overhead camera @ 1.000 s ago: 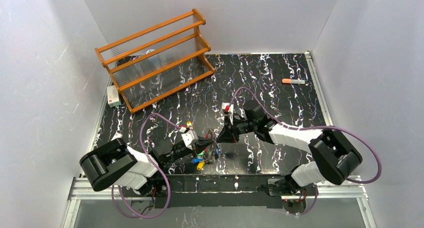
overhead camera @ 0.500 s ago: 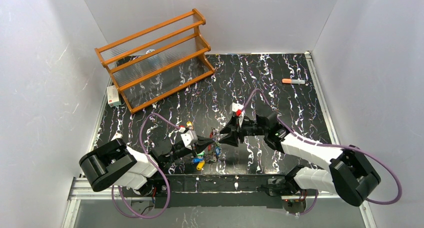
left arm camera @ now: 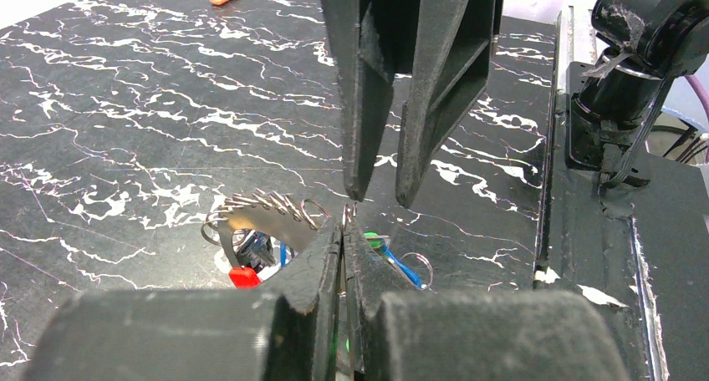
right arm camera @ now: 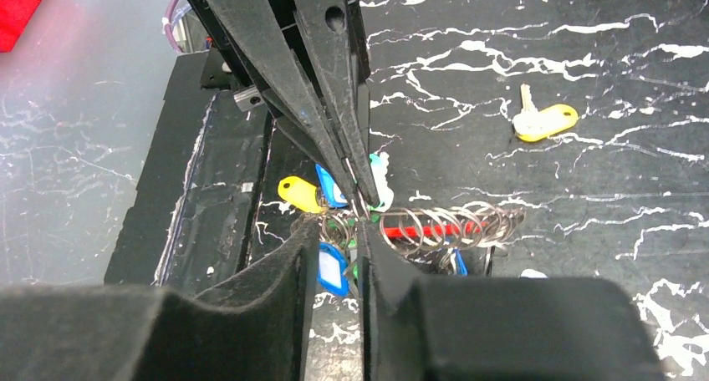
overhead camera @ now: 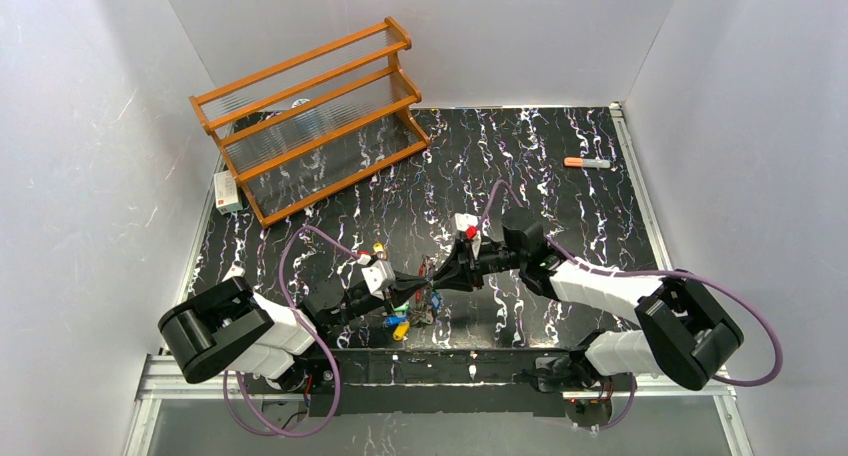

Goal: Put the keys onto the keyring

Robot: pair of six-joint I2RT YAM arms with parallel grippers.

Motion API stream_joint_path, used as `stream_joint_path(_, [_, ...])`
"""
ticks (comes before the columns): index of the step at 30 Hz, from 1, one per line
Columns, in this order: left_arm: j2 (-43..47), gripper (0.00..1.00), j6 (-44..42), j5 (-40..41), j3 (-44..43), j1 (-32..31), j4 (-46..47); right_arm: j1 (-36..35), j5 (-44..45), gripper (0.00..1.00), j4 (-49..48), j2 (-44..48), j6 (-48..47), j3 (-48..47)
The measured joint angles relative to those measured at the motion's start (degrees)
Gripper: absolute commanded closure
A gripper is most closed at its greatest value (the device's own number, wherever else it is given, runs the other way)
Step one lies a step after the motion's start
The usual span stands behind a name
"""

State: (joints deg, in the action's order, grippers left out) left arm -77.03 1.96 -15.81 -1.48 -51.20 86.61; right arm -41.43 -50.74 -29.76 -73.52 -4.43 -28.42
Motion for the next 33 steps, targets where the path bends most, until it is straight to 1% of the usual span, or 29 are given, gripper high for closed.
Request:
stream_joint_path(2, [0.0, 1.00, 0.0, 0.0, 0.0, 0.0, 0.0, 0.0, -0.6, 0.57, 0.0, -0.9, -0.6, -0.7])
stream_joint_path(3, [0.0, 1.00, 0.0, 0.0, 0.0, 0.0, 0.0, -0.1, -0.7, 0.56, -0.1, -1.3, -0.8, -1.0])
stream_joint_path(8, [0.0, 1.00, 0.0, 0.0, 0.0, 0.0, 0.0, -0.3, -1.2, 0.56, -0.4, -2.7, -1.9, -1.3])
stream_joint_path(10, [0.0, 1.00, 0.0, 0.0, 0.0, 0.0, 0.0, -0.3, -1.4, 0.58, -0.4, -3.4, -2.1, -1.4])
stream_joint_path(12, [0.0, 1.00, 0.0, 0.0, 0.0, 0.0, 0.0, -0.4, -1.8, 0.62, -0.4, -4.2, -2.3, -1.5])
stream_joint_path(15, [0.0, 1.00, 0.1, -0.1, 0.0, 0.0, 0.0, -0.5, -2.2, 0.74, -0.5, -5.3, -2.9, -1.9])
stream_joint_path(18, [0.0, 1.00, 0.2, -0.2, 0.0, 0.0, 0.0, -0.7, -2.2, 0.90, -0.5, -6.1, -3.4, -2.3])
stream_joint_path(19, [0.0, 1.00, 0.2, -0.3, 0.0, 0.0, 0.0, -0.7, -2.3, 0.97, -0.5, -6.4, -3.7, -2.4])
stream_joint_path(20, [0.0, 1.00, 0.2, -0.2, 0.0, 0.0, 0.0, -0.7, -2.4, 0.99, -0.5, -6.6, -3.9, -2.6])
stream_joint_path(24, [0.0, 1.00, 0.3, -0.2, 0.0, 0.0, 0.0, -0.6, -2.4, 0.99, 0.0, -7.0, -5.3, -3.1])
stream_joint_path(25, [0.0, 0.91, 0.3, -0.1, 0.0, 0.0, 0.0, -0.7, -2.3, 0.99, 0.3, -7.0, -5.8, -3.2])
stream_joint_path(26, [-0.1, 0.77, 0.3, 0.0, 0.0, 0.0, 0.0, -0.7, -2.2, 0.99, 0.9, -7.0, -6.4, -3.3])
stream_joint_path(28, [-0.2, 0.59, 0.0, 0.3, 0.0, 0.0, 0.1, -0.7, -1.6, 0.99, 2.9, -6.8, -7.5, -4.0])
stream_joint_path(30, [-0.2, 0.48, -0.2, 0.9, 0.0, 0.0, 0.4, -0.7, -0.2, 0.99, 5.7, -6.2, -8.8, -4.4])
stream_joint_path(33, [-0.2, 0.42, -0.8, 1.7, 0.0, 0.0, 0.8, -0.7, 3.0, 0.99, 11.6, -4.8, -11.2, -5.4])
